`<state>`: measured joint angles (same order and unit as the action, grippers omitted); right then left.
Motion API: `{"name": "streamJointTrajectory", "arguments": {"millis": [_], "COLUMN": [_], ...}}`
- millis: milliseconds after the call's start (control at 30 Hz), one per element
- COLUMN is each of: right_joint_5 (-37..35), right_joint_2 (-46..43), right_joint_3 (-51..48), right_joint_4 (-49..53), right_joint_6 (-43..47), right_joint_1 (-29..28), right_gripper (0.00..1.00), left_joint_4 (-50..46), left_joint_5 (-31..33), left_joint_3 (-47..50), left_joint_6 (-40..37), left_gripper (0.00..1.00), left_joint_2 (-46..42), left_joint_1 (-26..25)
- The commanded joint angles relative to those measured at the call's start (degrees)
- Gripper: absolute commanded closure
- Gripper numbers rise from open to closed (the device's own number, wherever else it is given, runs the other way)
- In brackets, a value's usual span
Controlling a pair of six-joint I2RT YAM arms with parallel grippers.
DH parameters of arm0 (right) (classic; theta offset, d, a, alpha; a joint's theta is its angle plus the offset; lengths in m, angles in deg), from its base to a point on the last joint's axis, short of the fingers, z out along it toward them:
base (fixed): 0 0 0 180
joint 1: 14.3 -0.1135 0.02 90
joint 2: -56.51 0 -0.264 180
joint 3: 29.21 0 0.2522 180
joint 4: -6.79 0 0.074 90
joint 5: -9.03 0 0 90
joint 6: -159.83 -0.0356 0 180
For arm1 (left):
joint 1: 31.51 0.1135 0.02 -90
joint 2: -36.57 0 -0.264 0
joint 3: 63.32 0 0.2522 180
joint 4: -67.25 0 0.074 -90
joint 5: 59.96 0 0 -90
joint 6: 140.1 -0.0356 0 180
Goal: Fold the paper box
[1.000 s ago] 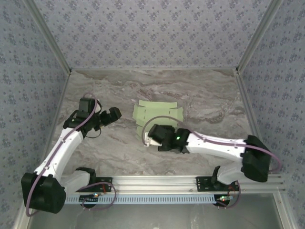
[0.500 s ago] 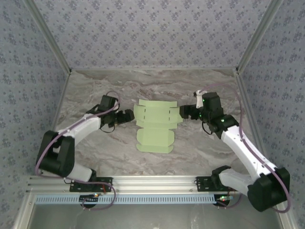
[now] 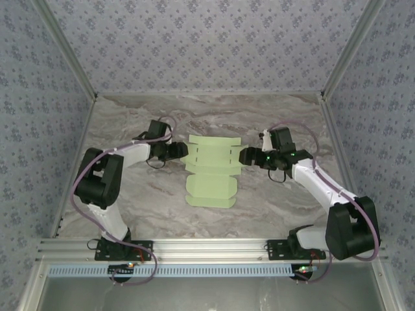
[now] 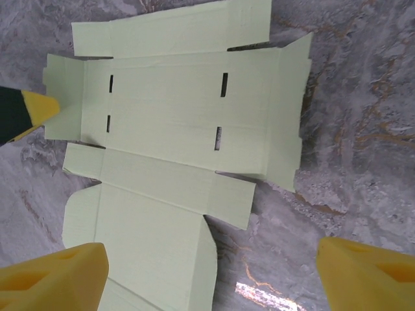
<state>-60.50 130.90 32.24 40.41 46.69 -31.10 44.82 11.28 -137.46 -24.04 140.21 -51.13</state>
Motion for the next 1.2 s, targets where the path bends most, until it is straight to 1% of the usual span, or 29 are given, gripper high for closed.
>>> {"name": "streamJointTrajectory", "arguments": {"millis": [0,33,133,167,233,267,300,400,600,667,733,800,867,967,1067,1167], "right_joint_5": [0.4,0.2,-0.5,-1.1,-2.6,-3.1,-3.8,-7.3,-14.5,-15.7,-15.2,-14.2,-14.3,-17.5,-21.2,-22.1], "right_joint_2": [1.1,1.6,2.4,2.6,3.2,3.6,4.2,6.0,11.2,13.9,16.9,19.4,21.0,23.0,24.7,27.0], "right_joint_3": [1.4,1.9,2.9,3.2,3.7,4.0,4.5,5.9,8.0,9.1,10.5,11.9,13.3,15.7,16.8,18.5], "right_joint_4": [-0.3,-0.1,0.2,0.1,-0.7,-1.0,-1.4,-2.2,-7.6,-9.9,-12.6,-14.9,-15.2,-13.0,-11.5,-9.7], "right_joint_6": [-0.9,-0.9,-1.3,-1.5,-2.7,-3.2,-3.7,-5.7,-9.9,-11.3,-12.5,-14.2,-14.6,-14.9,-14.3,-14.5], "right_joint_1": [-1.5,-1.8,-3.6,-4.4,-6.5,-7.5,-8.9,-13.7,-23.3,-25.5,-27.3,-28.8,-30.3,-32.9,-35.3,-36.1], "right_gripper": [0.15,0.15,0.16,0.16,0.16,0.16,0.16,0.16,0.16,0.16,0.15,0.14,0.13,0.12,0.12,0.12], "left_joint_4": [-0.5,-1.0,-1.0,-1.0,-1.7,-2.0,-2.1,-0.4,5.2,7.2,8.5,9.5,9.6,9.4,12.0,11.8], "left_joint_5": [-3.1,-3.2,-2.5,-2.4,-2.3,-2.2,-2.3,-3.3,-3.9,-4.7,-5.4,-6.1,-6.1,-6.8,-7.8,-8.3], "left_joint_3": [-4.1,-4.8,-5.5,-5.6,-5.8,-5.5,-4.9,-1.0,9.7,12.2,13.9,14.9,15.2,15.1,16.0,15.2], "left_joint_6": [-2.9,-3.5,-4.1,-4.2,-4.9,-4.9,-4.8,-2.6,5.7,8.0,9.9,10.7,10.6,11.3,12.9,13.0], "left_gripper": [0.53,0.58,0.68,0.74,0.92,0.97,1.0,1.0,1.0,1.0,1.0,1.0,1.0,1.0,1.0,1.0], "left_joint_2": [3.4,4.3,6.0,6.2,6.1,5.6,4.8,0.4,-10.3,-12.5,-14.6,-16.1,-17.2,-17.6,-17.6,-17.1], "left_joint_1": [0.4,0.4,0.4,0.4,0.4,0.4,0.4,0.1,-0.7,-0.8,-0.8,-0.9,-1.0,-1.0,-1.0,-1.0]}}
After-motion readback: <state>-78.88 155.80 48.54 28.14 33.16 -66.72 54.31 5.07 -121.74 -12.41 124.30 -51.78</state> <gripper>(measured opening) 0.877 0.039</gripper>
